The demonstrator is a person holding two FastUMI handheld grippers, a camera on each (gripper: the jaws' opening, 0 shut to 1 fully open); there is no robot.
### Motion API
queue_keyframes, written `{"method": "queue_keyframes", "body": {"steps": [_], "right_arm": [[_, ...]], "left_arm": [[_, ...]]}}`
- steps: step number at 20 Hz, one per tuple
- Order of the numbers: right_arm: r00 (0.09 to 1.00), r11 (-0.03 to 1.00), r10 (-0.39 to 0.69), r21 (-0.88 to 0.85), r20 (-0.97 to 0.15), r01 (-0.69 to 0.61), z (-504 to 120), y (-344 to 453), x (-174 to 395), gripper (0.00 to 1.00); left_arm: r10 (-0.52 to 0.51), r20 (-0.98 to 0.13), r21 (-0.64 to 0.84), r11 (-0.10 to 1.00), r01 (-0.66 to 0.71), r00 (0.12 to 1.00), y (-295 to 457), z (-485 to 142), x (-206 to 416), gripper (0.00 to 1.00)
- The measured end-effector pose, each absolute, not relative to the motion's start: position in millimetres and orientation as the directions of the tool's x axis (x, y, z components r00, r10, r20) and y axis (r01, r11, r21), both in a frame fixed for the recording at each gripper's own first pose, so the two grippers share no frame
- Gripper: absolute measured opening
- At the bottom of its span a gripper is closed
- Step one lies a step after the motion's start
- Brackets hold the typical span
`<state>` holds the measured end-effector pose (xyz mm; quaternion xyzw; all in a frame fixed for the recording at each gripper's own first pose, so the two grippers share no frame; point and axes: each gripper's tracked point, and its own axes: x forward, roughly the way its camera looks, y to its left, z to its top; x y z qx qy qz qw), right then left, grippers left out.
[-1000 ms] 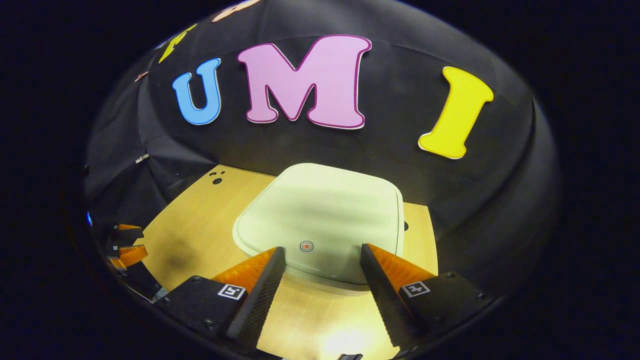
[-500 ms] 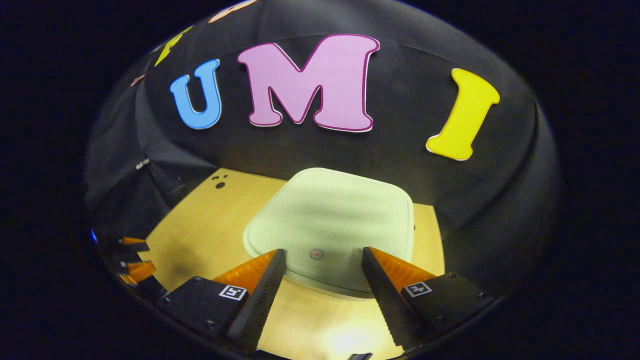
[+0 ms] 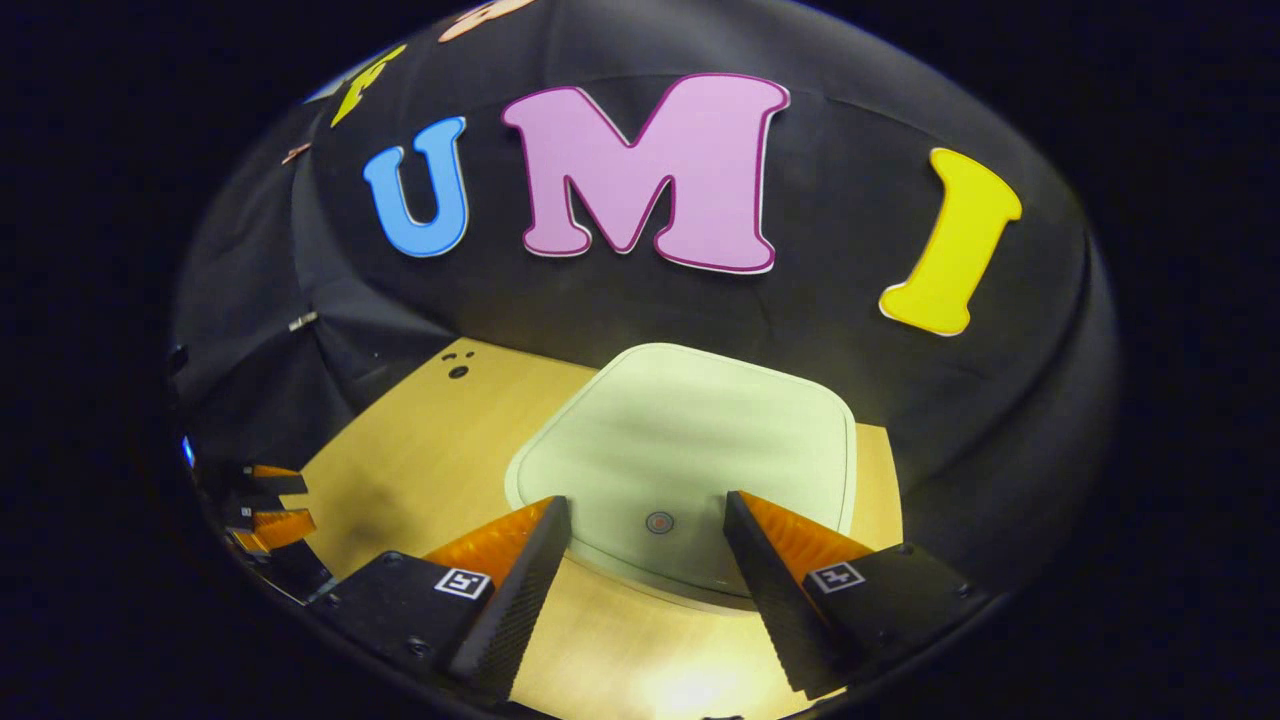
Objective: Press the lid of the desktop garbage bin to open it, pick up the crumpled paper on the desktop and throw it into the bin, then pick up the pop can on the desktop and drop it into the bin, and finally close the garbage bin lid.
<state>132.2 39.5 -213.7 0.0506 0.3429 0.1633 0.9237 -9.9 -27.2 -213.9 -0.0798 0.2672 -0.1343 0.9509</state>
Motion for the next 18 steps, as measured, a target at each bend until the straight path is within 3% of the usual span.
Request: {"method": "queue_keyframes", "body": {"steps": [8, 18], "right_arm": [[0.802, 0.943, 0.331, 0.162, -0.496, -0.289, -174.6, 35.9, 114.8, 0.99], [0.826, 0.917, 0.392, 0.243, -0.405, -0.316, -156.8, 60.8, 49.2, 0.99]], "left_arm": [[-0.294, -0.477, -0.203, 0.954, 0.222, 0.828, -27.9, -208.0, 1.7, 0.94], [-0.311, -0.414, -0.179, 0.949, 0.258, 0.856, -45.1, -183.7, 8.1, 0.94]]}}
